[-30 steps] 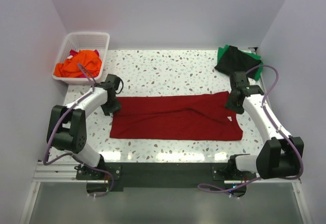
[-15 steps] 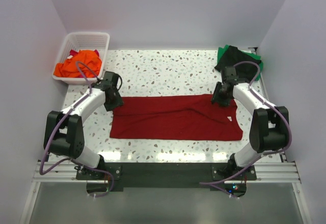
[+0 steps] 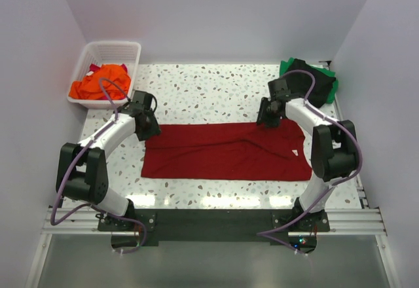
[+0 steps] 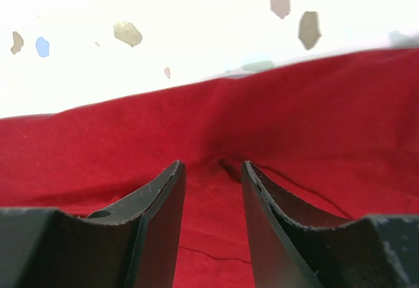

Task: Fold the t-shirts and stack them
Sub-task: Fold the tshirt

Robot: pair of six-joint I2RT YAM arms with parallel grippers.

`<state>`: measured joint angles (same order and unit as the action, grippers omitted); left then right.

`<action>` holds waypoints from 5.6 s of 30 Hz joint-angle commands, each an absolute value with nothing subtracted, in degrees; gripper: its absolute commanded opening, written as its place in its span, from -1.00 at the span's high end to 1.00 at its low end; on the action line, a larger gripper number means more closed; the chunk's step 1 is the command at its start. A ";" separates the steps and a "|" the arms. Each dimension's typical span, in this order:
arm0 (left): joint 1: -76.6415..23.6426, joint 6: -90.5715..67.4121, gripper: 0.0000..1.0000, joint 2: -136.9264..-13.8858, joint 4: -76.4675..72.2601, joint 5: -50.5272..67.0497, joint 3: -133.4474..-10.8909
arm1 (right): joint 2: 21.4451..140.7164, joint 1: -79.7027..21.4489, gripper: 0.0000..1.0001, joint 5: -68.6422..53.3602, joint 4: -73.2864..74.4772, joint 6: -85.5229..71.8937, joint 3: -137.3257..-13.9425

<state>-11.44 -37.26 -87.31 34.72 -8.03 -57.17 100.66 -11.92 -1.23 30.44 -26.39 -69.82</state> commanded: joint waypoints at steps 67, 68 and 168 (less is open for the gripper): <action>-11.86 -32.35 0.07 -85.87 30.24 -7.47 -57.74 | 70.56 -32.17 -0.06 14.22 48.86 -38.93 -54.22; -11.87 -32.17 0.07 -86.13 30.15 -7.38 -58.09 | 73.80 -32.08 -0.06 16.76 49.22 -39.37 -55.36; -17.31 -24.96 -0.25 -98.25 39.11 -4.75 -58.10 | 101.95 -13.18 -0.29 12.92 45.62 -47.46 -62.05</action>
<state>-17.06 -23.46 -96.42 41.12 -5.17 -59.33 99.81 -13.43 12.10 47.94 -47.68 -61.69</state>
